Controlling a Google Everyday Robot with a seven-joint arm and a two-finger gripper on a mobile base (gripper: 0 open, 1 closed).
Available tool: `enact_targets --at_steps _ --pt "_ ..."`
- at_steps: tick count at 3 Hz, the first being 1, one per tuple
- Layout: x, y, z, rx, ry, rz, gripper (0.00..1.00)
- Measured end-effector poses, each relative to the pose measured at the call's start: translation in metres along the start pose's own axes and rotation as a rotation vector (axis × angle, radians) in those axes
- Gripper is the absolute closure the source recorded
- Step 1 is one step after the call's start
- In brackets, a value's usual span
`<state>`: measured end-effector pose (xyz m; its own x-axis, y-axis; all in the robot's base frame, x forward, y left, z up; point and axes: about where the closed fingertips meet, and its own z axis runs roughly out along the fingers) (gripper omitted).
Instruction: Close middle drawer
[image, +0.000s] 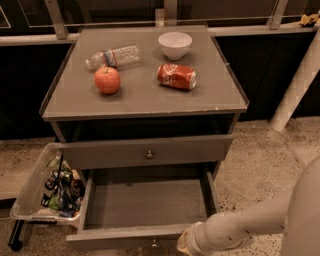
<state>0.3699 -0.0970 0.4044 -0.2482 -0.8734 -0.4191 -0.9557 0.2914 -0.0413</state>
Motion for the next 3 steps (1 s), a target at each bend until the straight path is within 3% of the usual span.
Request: enact_targets --at_steps 1,3 --pt "-0.0245 -0.0084 0.0066 0.0 -0.04 -0.025 1.0" --pt "-0.0253 -0.01 0.006 0.004 -0.044 -0.022 0.59"
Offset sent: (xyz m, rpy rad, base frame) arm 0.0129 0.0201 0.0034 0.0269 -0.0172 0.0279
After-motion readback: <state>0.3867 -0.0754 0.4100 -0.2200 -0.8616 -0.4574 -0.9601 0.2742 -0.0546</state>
